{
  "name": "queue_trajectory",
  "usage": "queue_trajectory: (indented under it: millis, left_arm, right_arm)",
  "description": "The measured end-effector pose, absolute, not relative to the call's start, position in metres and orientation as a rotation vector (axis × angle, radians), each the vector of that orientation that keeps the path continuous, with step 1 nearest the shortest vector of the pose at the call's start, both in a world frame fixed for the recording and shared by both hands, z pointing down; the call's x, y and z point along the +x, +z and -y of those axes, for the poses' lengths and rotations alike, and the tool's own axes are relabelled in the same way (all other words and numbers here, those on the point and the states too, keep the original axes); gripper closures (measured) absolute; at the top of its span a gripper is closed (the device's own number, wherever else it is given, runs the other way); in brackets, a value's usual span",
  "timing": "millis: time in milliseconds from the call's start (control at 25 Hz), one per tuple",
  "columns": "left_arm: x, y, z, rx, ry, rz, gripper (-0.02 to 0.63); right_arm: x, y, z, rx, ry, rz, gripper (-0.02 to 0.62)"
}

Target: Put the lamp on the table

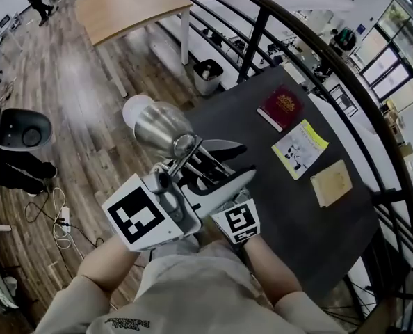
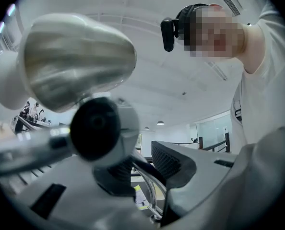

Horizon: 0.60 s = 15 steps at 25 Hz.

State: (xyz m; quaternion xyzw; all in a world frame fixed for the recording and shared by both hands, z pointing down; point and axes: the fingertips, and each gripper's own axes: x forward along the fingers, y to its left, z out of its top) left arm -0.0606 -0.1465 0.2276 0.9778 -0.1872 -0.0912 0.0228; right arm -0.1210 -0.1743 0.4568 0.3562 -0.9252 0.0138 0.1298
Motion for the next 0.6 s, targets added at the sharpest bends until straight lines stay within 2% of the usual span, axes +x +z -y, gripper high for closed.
queue_trajectory:
  millis: [600]
  left_arm:
    - [-0.042,0.236,0.214,2.99,-0.257,0.661,0.511]
  right_arm:
    - [-0.103,0.465,0.231,0.972,0.087,2.697,0.466]
